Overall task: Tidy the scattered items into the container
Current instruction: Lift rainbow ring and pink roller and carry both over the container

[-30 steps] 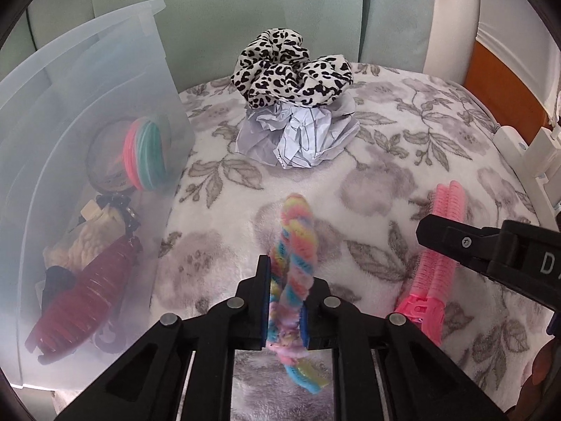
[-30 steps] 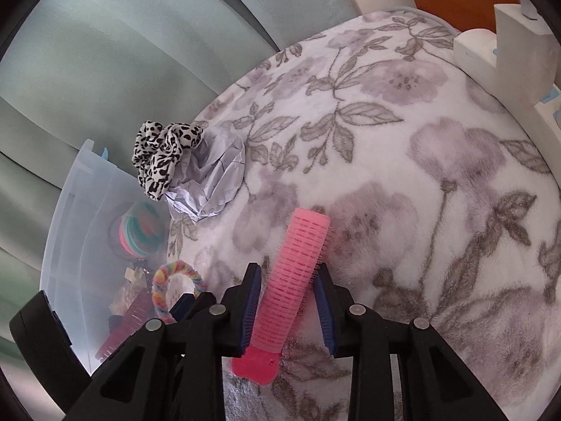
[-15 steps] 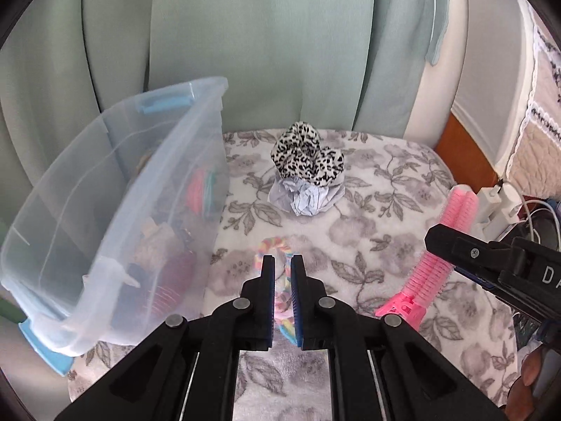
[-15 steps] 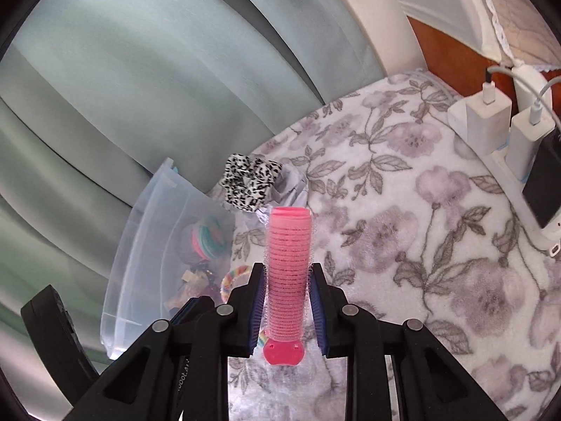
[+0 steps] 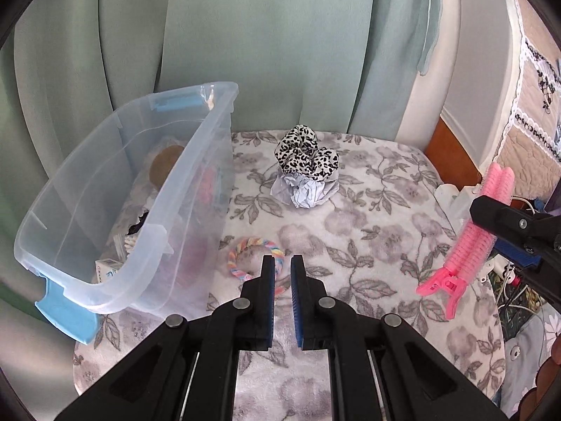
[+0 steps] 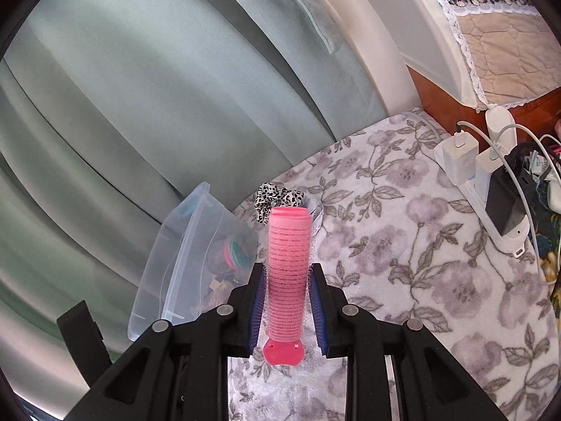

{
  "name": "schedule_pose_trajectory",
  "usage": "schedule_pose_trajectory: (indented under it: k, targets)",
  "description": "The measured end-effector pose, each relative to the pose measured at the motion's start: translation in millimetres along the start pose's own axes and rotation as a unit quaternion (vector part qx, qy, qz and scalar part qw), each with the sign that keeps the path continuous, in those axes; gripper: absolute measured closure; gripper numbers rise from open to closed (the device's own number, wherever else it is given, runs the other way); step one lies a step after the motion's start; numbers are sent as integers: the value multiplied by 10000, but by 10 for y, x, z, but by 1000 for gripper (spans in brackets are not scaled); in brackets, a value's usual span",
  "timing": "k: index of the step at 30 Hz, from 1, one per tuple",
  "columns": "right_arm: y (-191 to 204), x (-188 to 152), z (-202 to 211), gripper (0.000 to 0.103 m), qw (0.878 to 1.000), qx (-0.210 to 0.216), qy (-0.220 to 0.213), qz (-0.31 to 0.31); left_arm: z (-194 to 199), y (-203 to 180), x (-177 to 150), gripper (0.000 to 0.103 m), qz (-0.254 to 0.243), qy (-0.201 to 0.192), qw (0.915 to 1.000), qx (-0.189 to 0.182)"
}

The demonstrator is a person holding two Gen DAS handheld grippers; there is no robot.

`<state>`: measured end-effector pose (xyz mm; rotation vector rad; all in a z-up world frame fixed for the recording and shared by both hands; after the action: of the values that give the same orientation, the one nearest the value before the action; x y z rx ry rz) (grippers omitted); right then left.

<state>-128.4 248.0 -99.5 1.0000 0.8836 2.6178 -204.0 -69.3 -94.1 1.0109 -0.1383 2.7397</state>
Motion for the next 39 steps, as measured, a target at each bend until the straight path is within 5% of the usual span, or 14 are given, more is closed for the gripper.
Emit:
schedule_pose_trajectory:
  k: [4,6,7,22,26,35,39]
  targets:
    - [-114,-36,-110,76,9999,-5,111,-80,-188,23,-80,86,14,214,9997,87]
    - [-204,-74,-200,76,9996,-26,217,-149,-300,49,-126,61,34,336,9993,138]
    - [-256,-97,-250,76,9994,-45,280,-190,-350,55,-148,60,35,376,9992,156]
    - [-883,-420,-970,76,9926,-247,1086,-489,-1332,107,-291,57,-256,1109,9929,345]
    - [-959,-440,-1058,75,9913,-226,1157,-587,-1406,94,-269,57,-260,1053,9933,393]
    - [-918,-413,-1019,76,9917,-220,1137,-564,-1414,-7,-233,92,-359,930,9947,237]
    - [-790,-319,-856,76,9943,-196,950,-452,-1278,2,-233,95,-175,929,9955,45]
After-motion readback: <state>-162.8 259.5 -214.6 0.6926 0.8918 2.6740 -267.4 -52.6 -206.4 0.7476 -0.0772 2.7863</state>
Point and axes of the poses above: each gripper's, at about its wrist camera, not at the fingertips, and z roughly against the way its jaws point, y to its left, x to its top, the point moved 9 cm from there along -z, roughly the way its jaws point, and after that the axes turned 1 degree about -x, right-handed, at the moved point
